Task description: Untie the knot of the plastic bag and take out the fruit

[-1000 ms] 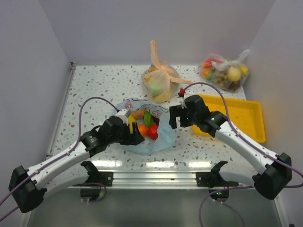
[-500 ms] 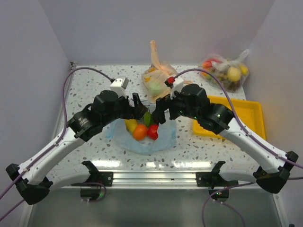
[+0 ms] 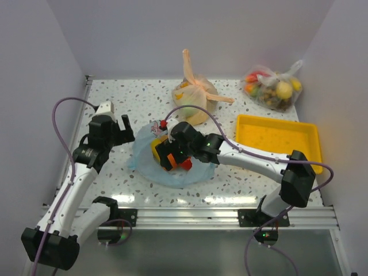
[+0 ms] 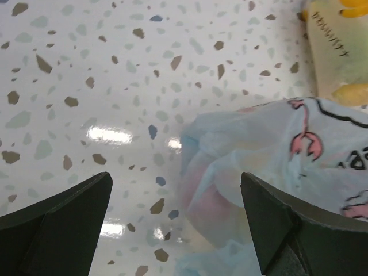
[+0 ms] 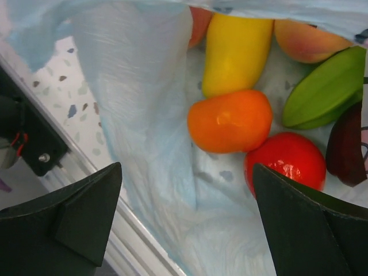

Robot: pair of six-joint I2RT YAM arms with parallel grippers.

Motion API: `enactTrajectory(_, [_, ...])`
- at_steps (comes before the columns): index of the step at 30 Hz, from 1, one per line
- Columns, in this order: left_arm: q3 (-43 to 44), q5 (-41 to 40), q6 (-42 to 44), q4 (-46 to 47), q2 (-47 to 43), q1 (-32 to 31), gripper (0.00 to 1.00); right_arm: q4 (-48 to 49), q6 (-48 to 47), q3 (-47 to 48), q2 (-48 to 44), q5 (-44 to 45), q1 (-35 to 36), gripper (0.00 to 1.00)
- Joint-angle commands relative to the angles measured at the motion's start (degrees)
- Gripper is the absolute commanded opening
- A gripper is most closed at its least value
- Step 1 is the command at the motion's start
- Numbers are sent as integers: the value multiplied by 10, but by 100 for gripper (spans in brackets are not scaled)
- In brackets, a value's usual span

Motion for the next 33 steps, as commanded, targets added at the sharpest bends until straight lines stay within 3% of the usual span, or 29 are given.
enactTrajectory(1, [-86, -13, 27, 78, -53, 32, 100, 68, 24, -15, 29, 61, 6, 99])
enactTrajectory(5, [-167, -35, 21, 99, -116, 34, 100, 81, 26, -11, 70, 106, 11, 98])
enactTrajectory(8, [-164, -37, 27, 107, -163, 34, 100, 99, 10, -11, 94, 120, 10, 99])
enactTrajectory(20, [-161, -30, 35, 133, -140, 34, 100, 104, -9, -8, 172, 92, 23, 97])
enactTrajectory(24, [-161, -26, 37, 137, -139, 34, 100, 105, -7, -11, 158, 104, 27, 81])
enactTrajectory(25, [-161, -26, 37, 136, -139, 34, 100, 103, -8, -11, 153, 105, 27, 71])
enactTrajectory(28, [-161, -26, 38, 136, -139, 34, 100, 83, -14, -9, 119, 111, 28, 57])
enactTrajectory(33, [-162, -28, 38, 137, -139, 34, 100, 35, -28, 10, 53, 112, 28, 53])
